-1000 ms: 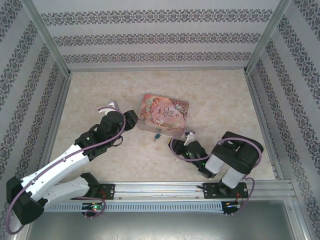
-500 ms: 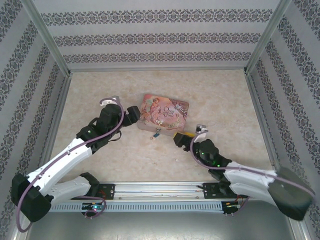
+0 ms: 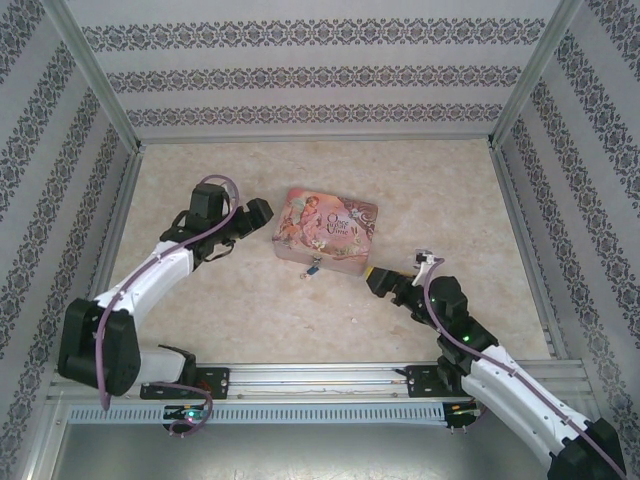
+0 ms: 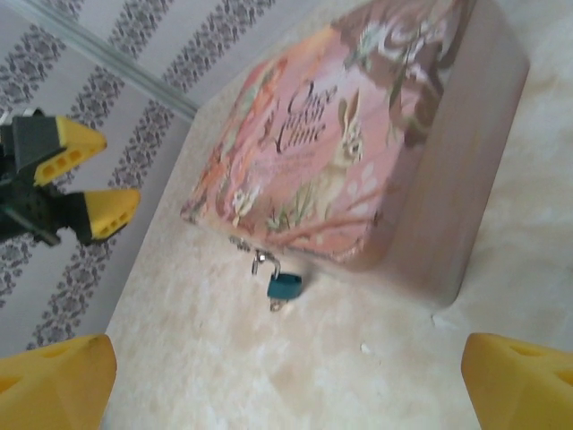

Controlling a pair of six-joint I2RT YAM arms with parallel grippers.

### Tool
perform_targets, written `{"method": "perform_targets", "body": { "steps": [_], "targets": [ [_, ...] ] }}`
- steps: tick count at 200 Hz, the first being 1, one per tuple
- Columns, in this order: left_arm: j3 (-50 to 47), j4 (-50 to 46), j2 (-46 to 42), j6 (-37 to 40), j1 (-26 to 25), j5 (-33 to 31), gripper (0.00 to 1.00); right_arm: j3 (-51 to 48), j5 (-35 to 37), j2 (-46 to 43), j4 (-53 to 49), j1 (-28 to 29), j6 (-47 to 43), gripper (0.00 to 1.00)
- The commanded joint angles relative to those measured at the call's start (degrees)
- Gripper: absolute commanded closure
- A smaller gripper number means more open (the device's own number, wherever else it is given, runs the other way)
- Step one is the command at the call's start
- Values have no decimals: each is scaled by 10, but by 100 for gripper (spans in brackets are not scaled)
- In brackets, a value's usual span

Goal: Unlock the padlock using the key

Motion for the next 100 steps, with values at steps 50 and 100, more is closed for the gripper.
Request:
{"method": "perform_targets", "body": {
  "steps": [50,100],
  "targets": [
    [75,59,128,30,24,129,22,33,-85,109,69,-2,18,2],
    [115,59,204,38,23,166,28,47,-117,170,116,-1,15,2]
  ]
}}
